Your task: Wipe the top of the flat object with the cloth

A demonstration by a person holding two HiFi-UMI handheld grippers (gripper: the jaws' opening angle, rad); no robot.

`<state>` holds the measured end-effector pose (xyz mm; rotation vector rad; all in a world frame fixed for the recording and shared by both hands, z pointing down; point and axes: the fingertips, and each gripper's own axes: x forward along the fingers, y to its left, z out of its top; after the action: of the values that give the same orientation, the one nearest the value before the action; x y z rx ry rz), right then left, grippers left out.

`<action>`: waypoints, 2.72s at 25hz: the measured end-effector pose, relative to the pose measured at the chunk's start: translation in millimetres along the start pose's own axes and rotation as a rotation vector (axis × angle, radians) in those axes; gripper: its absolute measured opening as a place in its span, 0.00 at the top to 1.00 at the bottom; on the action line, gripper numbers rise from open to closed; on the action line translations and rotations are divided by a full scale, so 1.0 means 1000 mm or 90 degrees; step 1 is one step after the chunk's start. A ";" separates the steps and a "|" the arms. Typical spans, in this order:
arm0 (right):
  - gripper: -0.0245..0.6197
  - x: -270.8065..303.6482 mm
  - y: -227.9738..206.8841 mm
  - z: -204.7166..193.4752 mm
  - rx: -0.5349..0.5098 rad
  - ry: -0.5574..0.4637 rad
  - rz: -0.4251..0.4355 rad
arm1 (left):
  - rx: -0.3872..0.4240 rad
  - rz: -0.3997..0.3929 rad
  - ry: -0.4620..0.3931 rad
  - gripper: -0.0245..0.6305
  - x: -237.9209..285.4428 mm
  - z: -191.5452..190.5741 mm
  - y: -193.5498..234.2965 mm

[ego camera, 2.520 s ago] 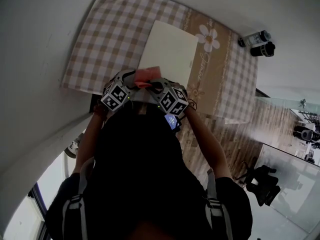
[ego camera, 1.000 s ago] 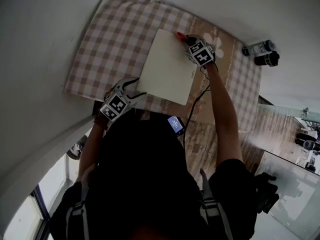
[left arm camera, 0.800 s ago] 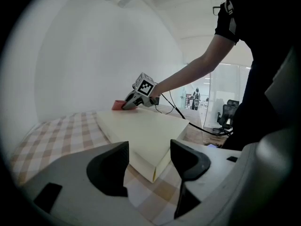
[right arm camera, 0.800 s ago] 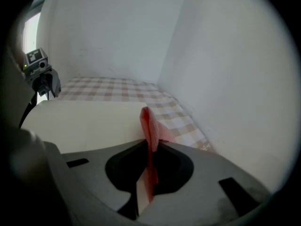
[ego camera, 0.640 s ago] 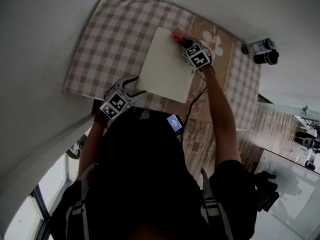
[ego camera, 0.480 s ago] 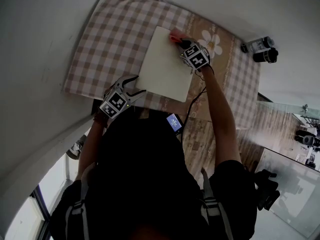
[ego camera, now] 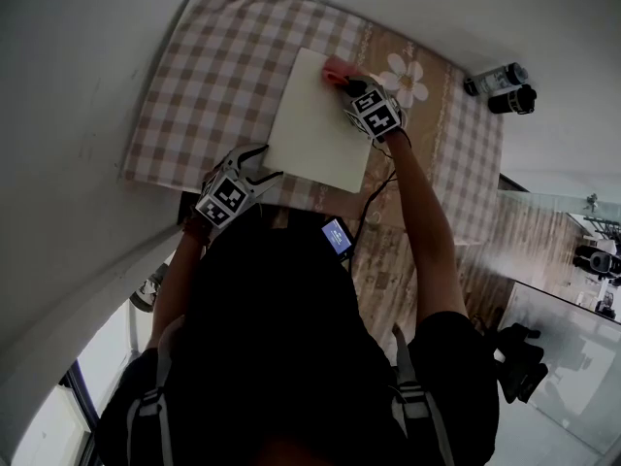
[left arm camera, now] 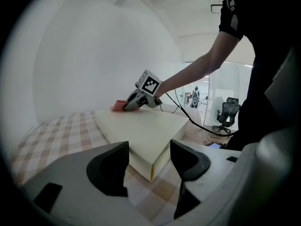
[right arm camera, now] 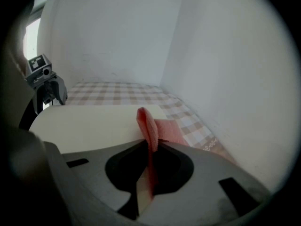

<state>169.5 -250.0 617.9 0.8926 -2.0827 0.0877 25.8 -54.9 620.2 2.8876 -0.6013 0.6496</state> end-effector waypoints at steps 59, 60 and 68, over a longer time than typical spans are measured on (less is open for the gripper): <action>0.94 -0.061 0.138 -0.014 0.012 -0.052 0.071 | 0.009 0.004 0.005 0.52 -0.012 -0.007 -0.017; 0.94 -0.061 0.138 -0.014 0.012 -0.053 0.070 | 0.011 0.003 0.006 0.52 -0.010 -0.007 -0.016; 0.94 -0.059 0.137 -0.014 0.004 -0.052 0.069 | 0.019 -0.002 0.016 0.52 0.003 -0.002 0.000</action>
<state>116.5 -110.1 617.6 0.7995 -2.2072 0.1169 27.0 -55.8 623.2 2.9031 -0.5899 0.6987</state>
